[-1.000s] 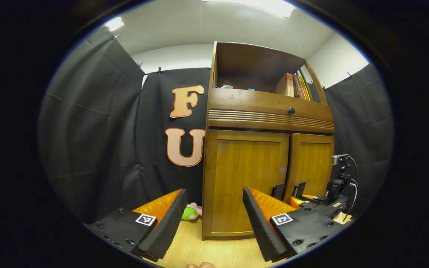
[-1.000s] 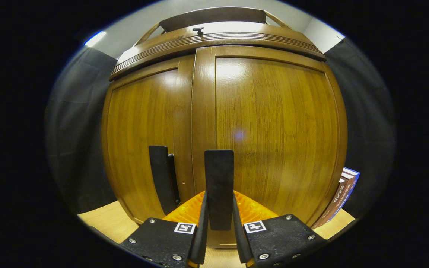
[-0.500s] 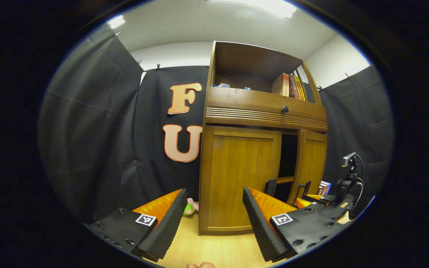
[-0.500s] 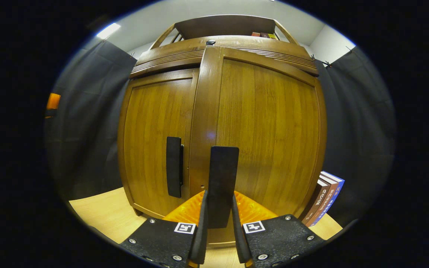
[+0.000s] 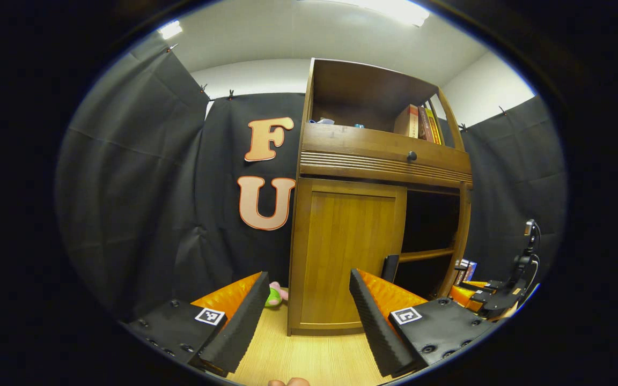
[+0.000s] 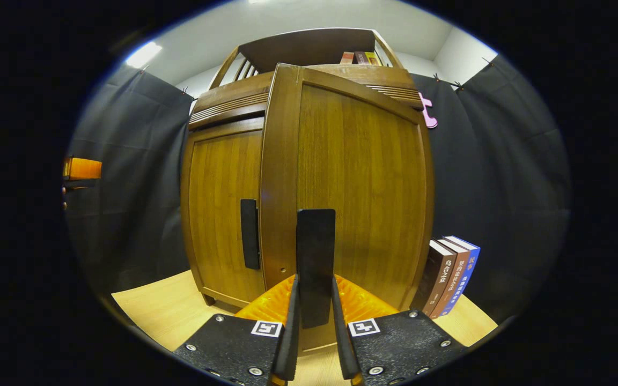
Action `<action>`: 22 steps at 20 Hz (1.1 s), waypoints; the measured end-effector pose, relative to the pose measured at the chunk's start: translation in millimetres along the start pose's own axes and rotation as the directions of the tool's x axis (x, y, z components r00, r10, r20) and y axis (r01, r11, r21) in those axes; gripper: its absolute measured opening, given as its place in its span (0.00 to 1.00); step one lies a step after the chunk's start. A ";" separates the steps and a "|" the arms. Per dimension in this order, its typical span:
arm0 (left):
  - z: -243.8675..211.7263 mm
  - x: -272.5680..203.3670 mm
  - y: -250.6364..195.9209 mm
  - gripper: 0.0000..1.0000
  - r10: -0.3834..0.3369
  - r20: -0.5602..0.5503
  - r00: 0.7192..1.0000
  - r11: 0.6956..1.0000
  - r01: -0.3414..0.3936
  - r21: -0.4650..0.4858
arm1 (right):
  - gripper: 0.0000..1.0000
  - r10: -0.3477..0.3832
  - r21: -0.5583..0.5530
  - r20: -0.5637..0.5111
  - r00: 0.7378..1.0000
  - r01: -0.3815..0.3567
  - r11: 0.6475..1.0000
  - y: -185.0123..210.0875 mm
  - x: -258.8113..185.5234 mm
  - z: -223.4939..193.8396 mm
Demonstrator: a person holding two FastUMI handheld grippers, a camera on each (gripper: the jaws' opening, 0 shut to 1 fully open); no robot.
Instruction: Open the right door of the double-door shoe cabinet with the right hand, and open the left door with the left hand.
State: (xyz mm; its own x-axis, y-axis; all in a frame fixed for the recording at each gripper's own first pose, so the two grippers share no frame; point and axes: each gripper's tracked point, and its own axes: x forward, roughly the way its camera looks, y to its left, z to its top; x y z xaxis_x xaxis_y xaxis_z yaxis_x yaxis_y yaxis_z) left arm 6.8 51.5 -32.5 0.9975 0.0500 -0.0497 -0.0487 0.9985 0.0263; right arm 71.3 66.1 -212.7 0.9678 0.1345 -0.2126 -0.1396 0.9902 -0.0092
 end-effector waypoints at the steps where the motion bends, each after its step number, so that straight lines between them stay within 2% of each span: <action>1: 0.3 -2.5 -2.1 0.96 -0.001 0.003 1.000 1.000 0.001 0.001 | 0.31 -0.006 -0.002 -0.001 1.000 0.006 1.000 -4.6 -6.8 0.3; 5: 2.2 -9.2 -14.2 0.95 -0.018 0.007 1.000 1.000 0.018 0.003 | 0.30 -0.037 -0.008 -0.011 0.999 0.037 0.999 -26.3 -30.7 -2.4; 6: 3.7 -10.5 -18.2 0.95 -0.023 0.008 1.000 1.000 0.023 0.005 | 0.39 -0.038 -0.004 -0.017 0.999 0.038 0.999 -30.5 -35.9 -4.5; 8: 6.3 -12.8 -24.6 0.95 -0.033 0.013 0.999 0.999 0.033 0.009 | 0.17 -0.052 0.018 -0.017 0.999 0.052 0.998 -37.9 -44.7 -4.2; 9: 6.6 -15.5 -28.9 0.95 -0.038 0.014 0.999 0.999 0.038 0.009 | 0.23 -0.056 0.023 -0.020 0.998 0.057 0.998 -41.0 -47.7 -3.4; 11: 5.9 -18.5 -36.6 0.95 -0.052 0.011 0.999 0.999 0.052 0.008 | 0.12 -0.066 0.018 -0.022 0.998 0.066 0.998 -46.6 -52.5 -4.0; 13: 4.1 -19.2 -41.8 0.95 -0.063 0.002 0.998 0.998 0.063 0.007 | 0.18 -0.080 0.015 -0.024 0.996 0.081 0.997 -53.2 -58.2 -3.3; 22: 4.9 -21.4 -47.5 0.95 -0.066 -0.001 0.998 0.998 0.066 0.007 | 0.13 -0.120 0.031 -0.032 0.992 0.121 0.992 -79.0 -74.7 -3.2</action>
State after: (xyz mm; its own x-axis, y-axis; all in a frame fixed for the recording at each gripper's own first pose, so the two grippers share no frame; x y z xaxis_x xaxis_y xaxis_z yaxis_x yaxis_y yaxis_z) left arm -11.9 2.9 -27.8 0.9985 -0.0163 -0.0524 0.0179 0.9994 0.0299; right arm 9.4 -22.3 -199.2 0.9704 0.0135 -0.2411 -0.0149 0.9999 -0.0041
